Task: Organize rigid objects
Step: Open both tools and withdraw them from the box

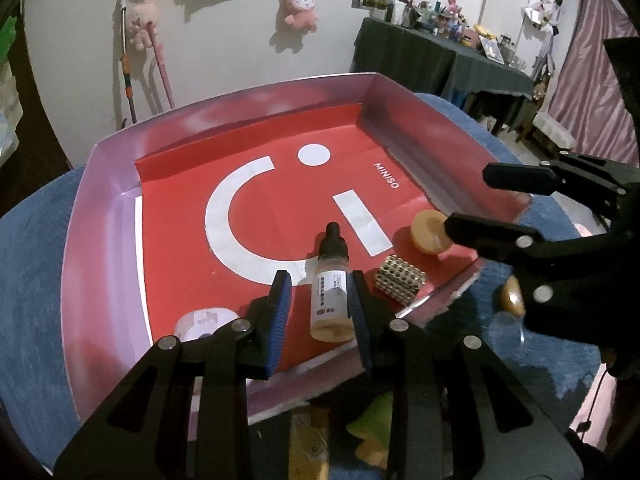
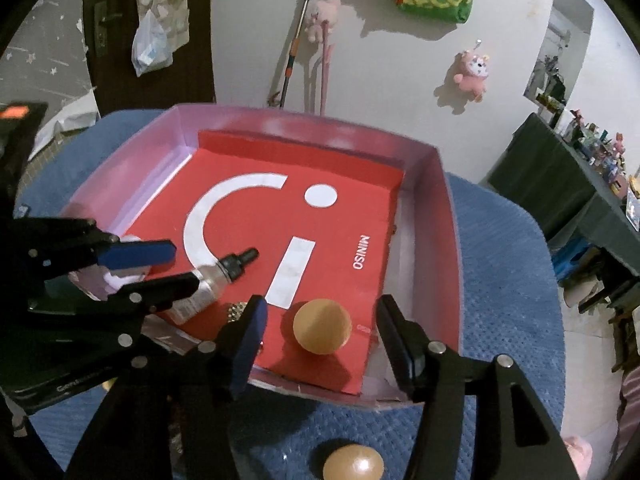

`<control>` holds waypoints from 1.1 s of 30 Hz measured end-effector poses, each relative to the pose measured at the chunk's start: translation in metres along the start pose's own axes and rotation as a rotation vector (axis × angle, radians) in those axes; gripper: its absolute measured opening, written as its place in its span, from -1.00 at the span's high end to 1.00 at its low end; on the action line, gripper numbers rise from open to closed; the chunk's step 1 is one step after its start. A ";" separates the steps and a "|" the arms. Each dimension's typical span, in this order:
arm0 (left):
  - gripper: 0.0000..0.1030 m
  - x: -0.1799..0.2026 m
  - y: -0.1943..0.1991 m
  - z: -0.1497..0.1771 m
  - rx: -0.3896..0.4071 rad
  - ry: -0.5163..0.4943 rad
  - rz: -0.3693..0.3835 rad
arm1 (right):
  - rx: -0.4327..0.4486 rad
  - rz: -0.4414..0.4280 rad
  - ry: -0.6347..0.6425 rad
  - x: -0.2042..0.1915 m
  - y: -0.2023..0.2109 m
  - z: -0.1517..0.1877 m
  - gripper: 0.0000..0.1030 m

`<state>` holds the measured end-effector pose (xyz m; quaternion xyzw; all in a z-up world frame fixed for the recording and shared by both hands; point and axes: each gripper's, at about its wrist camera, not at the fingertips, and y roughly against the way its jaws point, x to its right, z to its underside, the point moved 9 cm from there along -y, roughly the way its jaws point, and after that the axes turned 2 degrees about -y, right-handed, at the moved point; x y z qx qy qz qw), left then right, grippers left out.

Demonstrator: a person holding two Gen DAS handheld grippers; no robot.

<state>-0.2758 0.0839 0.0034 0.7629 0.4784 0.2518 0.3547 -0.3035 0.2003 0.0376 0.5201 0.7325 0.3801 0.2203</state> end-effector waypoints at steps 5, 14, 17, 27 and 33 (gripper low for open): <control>0.45 0.006 0.018 0.003 0.036 0.017 0.027 | 0.042 0.000 -0.027 0.006 0.026 0.000 -0.19; 0.45 0.011 0.068 0.022 0.142 0.059 0.031 | 0.177 -0.032 -0.081 0.001 0.088 0.009 -0.35; 0.45 0.013 0.082 0.032 0.167 0.073 0.033 | 0.227 -0.045 -0.086 -0.005 0.107 0.016 -0.45; -0.48 0.018 0.121 0.071 0.304 0.097 -0.016 | 0.317 -0.091 -0.097 -0.035 0.139 0.057 -0.58; -0.48 0.024 0.134 0.091 0.333 0.079 -0.060 | 0.333 -0.111 -0.117 -0.048 0.140 0.088 -0.61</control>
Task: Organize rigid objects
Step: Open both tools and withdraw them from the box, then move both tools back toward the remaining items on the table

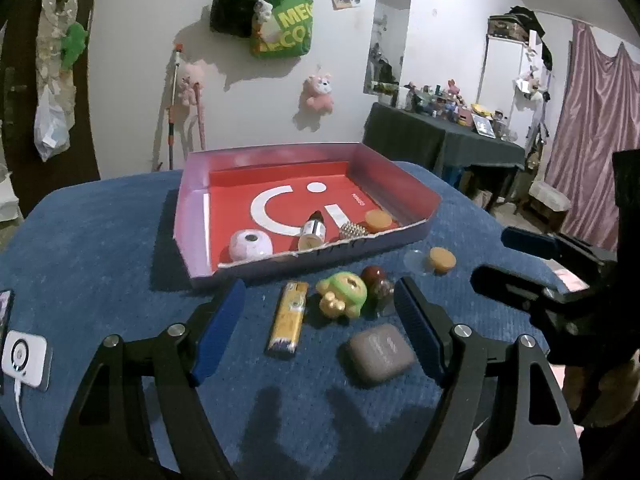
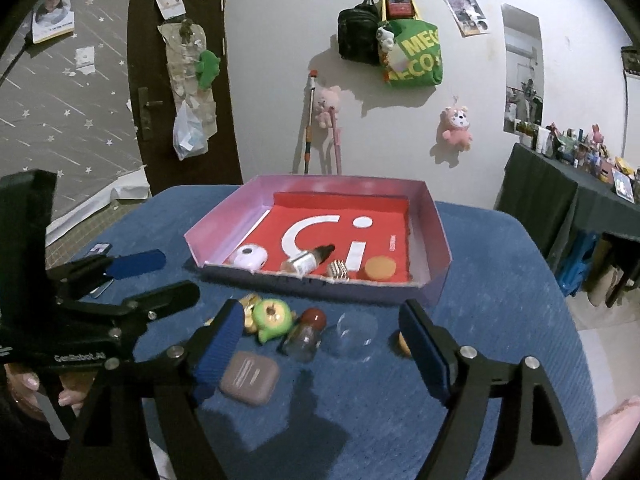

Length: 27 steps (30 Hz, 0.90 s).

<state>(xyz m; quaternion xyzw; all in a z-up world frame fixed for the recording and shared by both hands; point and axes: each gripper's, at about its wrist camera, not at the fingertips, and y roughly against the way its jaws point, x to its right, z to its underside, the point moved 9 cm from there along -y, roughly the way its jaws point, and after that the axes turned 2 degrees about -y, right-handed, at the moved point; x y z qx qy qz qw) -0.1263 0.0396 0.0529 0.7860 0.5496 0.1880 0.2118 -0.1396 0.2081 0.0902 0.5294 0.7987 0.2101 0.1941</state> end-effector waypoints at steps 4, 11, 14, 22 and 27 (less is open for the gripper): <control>-0.66 -0.001 0.006 0.013 0.015 -0.003 -0.038 | 0.027 -0.011 -0.022 -0.004 0.005 0.018 -0.84; -0.73 -0.007 0.010 0.033 0.042 -0.005 -0.103 | 0.049 0.002 -0.051 -0.006 0.004 0.044 -0.99; -0.73 -0.014 0.009 0.041 0.040 0.012 -0.121 | 0.041 0.000 -0.066 -0.006 -0.003 0.053 -0.99; -0.74 -0.031 -0.005 0.059 -0.018 0.059 -0.131 | 0.006 0.000 -0.085 -0.009 -0.020 0.072 -1.00; -0.74 -0.037 -0.012 0.066 -0.047 0.079 -0.126 | -0.016 -0.008 -0.086 -0.012 -0.028 0.078 -1.00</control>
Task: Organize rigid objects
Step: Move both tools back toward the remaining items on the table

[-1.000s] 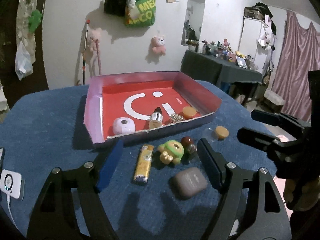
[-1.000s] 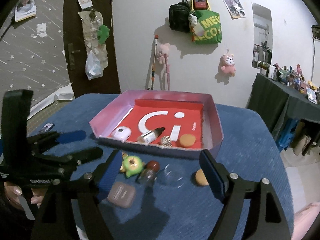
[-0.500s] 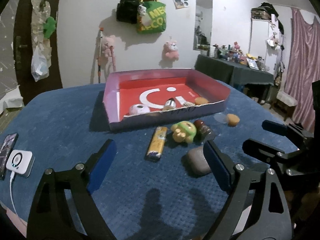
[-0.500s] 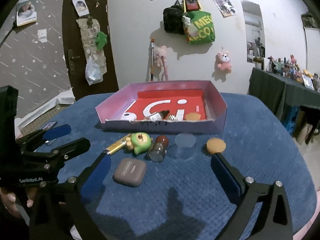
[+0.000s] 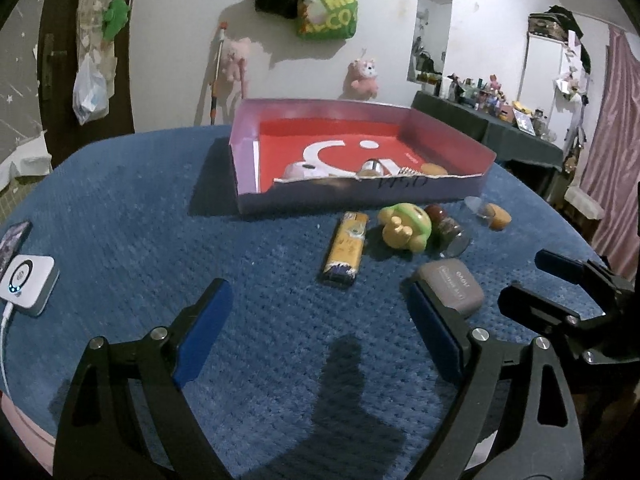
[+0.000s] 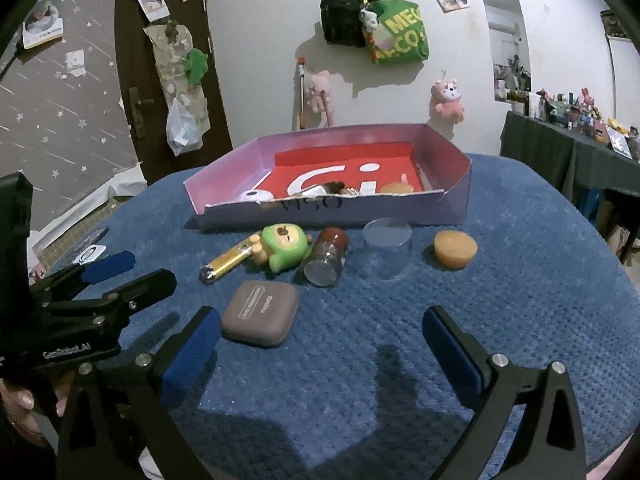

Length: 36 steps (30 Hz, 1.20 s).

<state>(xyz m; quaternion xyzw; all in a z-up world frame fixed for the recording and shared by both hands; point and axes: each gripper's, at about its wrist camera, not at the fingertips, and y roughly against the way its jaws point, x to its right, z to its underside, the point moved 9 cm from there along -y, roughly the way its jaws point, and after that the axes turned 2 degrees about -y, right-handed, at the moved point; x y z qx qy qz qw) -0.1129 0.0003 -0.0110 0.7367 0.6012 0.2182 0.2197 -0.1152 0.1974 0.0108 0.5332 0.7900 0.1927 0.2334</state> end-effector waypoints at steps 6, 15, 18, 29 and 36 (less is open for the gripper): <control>-0.74 -0.004 -0.005 0.001 -0.016 0.004 0.004 | -0.018 0.000 -0.001 -0.002 -0.008 0.004 -1.00; -0.74 -0.014 -0.005 -0.004 -0.020 -0.001 -0.005 | -0.036 -0.027 -0.028 -0.004 -0.016 0.004 -1.00; -0.74 -0.016 -0.006 -0.008 -0.025 -0.016 -0.005 | -0.048 -0.037 -0.027 -0.007 -0.021 0.004 -1.00; -0.74 -0.026 -0.025 -0.025 -0.081 -0.059 0.030 | -0.106 -0.044 -0.005 -0.025 -0.042 0.002 -1.00; -0.74 -0.020 -0.035 -0.029 -0.108 -0.085 0.061 | -0.165 -0.011 0.026 -0.032 -0.057 0.007 -1.00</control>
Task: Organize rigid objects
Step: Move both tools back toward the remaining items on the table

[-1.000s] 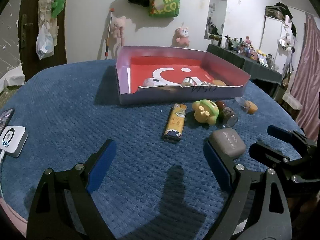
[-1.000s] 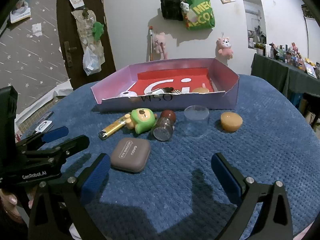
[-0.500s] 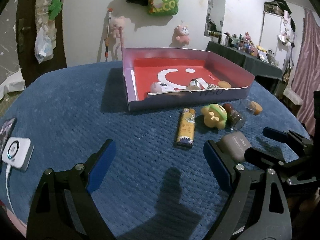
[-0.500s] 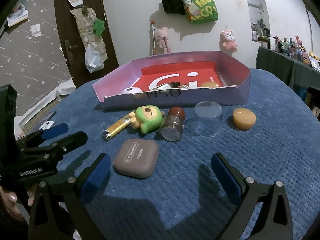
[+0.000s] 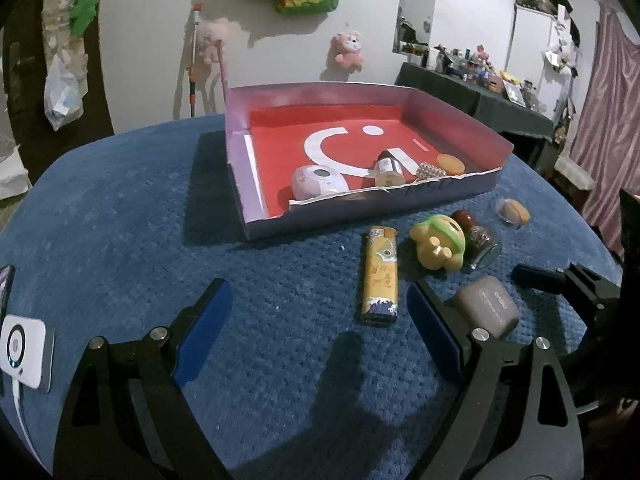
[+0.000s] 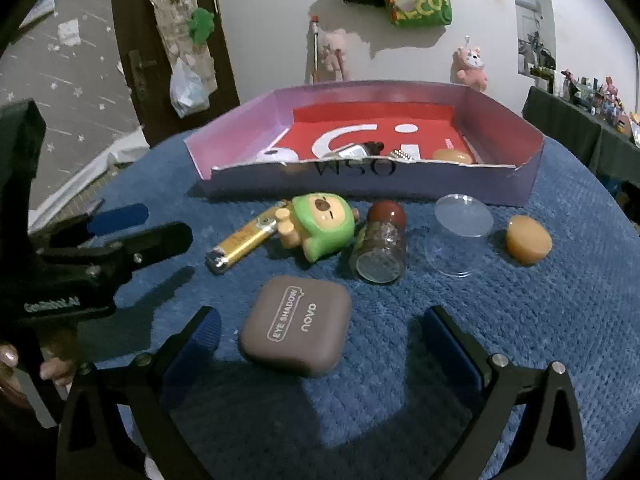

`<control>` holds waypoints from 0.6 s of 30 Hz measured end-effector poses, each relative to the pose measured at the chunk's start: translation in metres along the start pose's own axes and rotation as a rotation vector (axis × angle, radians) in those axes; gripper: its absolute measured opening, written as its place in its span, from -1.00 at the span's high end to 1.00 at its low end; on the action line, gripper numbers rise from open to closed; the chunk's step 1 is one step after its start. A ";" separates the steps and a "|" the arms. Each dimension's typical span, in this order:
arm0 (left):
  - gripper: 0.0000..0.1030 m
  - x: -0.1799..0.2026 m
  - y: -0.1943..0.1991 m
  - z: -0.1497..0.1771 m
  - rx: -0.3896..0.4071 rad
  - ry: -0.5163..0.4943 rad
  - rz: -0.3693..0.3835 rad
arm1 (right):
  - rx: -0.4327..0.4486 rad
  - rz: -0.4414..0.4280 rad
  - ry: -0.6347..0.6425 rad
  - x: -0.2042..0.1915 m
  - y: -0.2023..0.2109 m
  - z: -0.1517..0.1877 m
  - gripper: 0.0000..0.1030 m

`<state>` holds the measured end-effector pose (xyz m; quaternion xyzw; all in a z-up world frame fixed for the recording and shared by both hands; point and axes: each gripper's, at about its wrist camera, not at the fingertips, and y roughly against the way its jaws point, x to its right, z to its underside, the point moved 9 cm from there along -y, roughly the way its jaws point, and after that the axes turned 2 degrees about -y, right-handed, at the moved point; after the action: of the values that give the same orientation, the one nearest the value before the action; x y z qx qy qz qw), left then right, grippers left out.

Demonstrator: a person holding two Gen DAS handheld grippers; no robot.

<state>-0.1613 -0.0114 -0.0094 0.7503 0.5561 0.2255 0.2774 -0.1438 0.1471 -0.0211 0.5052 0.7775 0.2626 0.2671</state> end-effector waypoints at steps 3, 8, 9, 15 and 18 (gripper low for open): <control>-0.74 0.002 -0.003 -0.001 -0.011 -0.010 0.007 | -0.021 0.028 0.008 0.001 -0.003 0.000 -1.00; -0.74 0.006 -0.012 0.001 -0.042 -0.026 0.024 | -0.032 0.080 0.001 0.010 -0.003 0.000 -1.00; -0.74 0.007 -0.013 0.001 -0.047 -0.028 0.026 | -0.034 0.075 -0.008 0.013 -0.002 0.000 -1.00; -0.74 0.012 -0.022 0.004 -0.083 -0.034 0.050 | -0.043 0.088 -0.041 0.035 0.003 -0.003 -1.00; -0.74 0.016 -0.025 0.004 -0.099 -0.041 0.065 | -0.047 0.062 -0.034 0.036 0.004 -0.004 -1.00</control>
<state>-0.1721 0.0092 -0.0290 0.7578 0.5138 0.2461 0.3182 -0.1565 0.1815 -0.0212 0.5269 0.7505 0.2801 0.2840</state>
